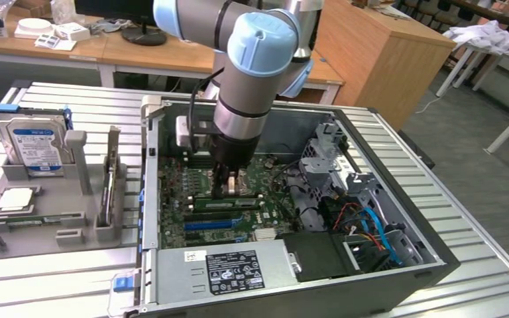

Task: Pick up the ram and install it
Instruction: 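Press down the ram until it locks into place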

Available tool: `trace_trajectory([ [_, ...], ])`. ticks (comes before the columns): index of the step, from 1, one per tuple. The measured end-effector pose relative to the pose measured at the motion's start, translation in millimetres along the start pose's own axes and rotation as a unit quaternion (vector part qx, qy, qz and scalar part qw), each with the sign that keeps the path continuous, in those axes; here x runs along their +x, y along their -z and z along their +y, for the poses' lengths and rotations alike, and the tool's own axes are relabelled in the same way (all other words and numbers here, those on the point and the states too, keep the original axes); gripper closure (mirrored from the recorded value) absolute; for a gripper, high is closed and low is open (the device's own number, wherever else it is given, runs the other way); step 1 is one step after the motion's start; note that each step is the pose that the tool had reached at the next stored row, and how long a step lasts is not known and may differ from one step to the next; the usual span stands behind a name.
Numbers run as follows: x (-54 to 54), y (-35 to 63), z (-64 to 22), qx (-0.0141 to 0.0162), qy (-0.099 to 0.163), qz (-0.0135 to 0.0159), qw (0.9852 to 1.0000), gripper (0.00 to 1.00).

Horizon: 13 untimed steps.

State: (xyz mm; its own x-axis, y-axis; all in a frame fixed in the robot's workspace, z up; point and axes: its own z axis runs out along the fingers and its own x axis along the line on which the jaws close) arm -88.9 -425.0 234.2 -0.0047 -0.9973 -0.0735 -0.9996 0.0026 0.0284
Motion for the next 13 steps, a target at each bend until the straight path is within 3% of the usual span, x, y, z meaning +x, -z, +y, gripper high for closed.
trace_trajectory([
  [13,0.5,-5.7,-0.1,0.0,0.0,0.0001,1.0,0.89],
])
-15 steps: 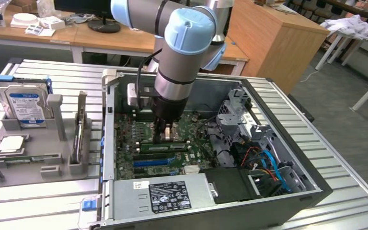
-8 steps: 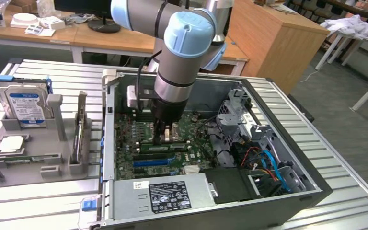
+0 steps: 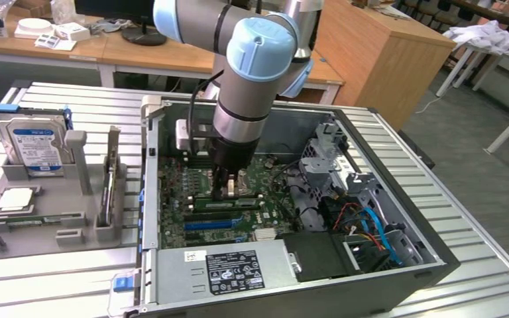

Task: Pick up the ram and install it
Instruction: 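Press down the ram until it locks into place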

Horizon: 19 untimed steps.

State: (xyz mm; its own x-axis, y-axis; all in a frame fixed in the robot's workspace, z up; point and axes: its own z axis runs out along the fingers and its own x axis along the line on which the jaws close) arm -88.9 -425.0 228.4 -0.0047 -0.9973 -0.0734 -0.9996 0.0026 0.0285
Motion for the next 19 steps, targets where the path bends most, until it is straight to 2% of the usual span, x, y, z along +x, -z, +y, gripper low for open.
trace_trajectory([
  [19,0.2,-2.2,-0.1,0.0,0.0,-0.0001,1.0,0.89],
])
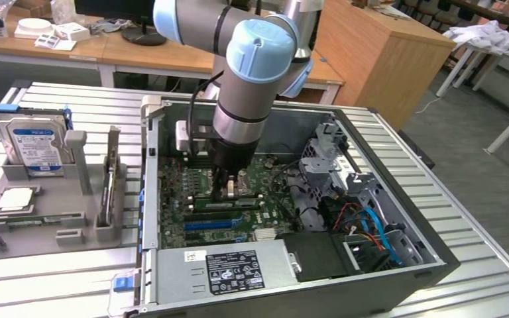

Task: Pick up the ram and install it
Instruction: 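Press down the ram until it locks into place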

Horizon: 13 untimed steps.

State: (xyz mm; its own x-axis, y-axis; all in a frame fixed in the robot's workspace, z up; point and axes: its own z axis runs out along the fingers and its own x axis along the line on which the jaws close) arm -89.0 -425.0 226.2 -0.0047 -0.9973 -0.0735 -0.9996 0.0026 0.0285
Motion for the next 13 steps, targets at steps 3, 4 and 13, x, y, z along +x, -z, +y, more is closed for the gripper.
trace_trajectory([
  [3,0.1,-0.2,0.0,0.0,0.0,0.0001,1.0,0.89],
  [4,0.1,-0.4,0.0,-0.0001,0.0,0.0,1.0,0.89],
  [13,0.2,-1.7,0.0,0.0,0.0,0.0,1.0,0.89],
])
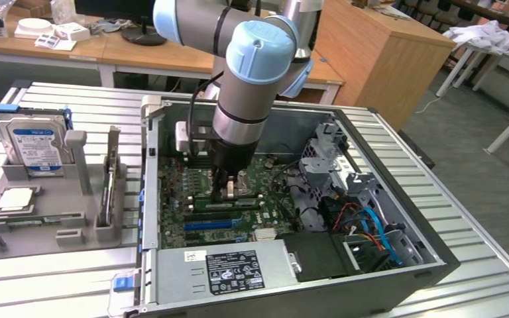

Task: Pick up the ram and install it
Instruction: 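Press down the ram until it locks into place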

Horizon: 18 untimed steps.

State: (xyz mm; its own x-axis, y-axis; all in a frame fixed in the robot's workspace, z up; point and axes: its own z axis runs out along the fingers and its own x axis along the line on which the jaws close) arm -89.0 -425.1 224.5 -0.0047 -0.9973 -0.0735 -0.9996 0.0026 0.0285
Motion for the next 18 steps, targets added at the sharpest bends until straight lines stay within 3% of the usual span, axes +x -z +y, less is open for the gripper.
trace_trajectory([
  [18,0.2,-2.3,-0.1,0.0,0.0,0.0,1.0,0.89],
])
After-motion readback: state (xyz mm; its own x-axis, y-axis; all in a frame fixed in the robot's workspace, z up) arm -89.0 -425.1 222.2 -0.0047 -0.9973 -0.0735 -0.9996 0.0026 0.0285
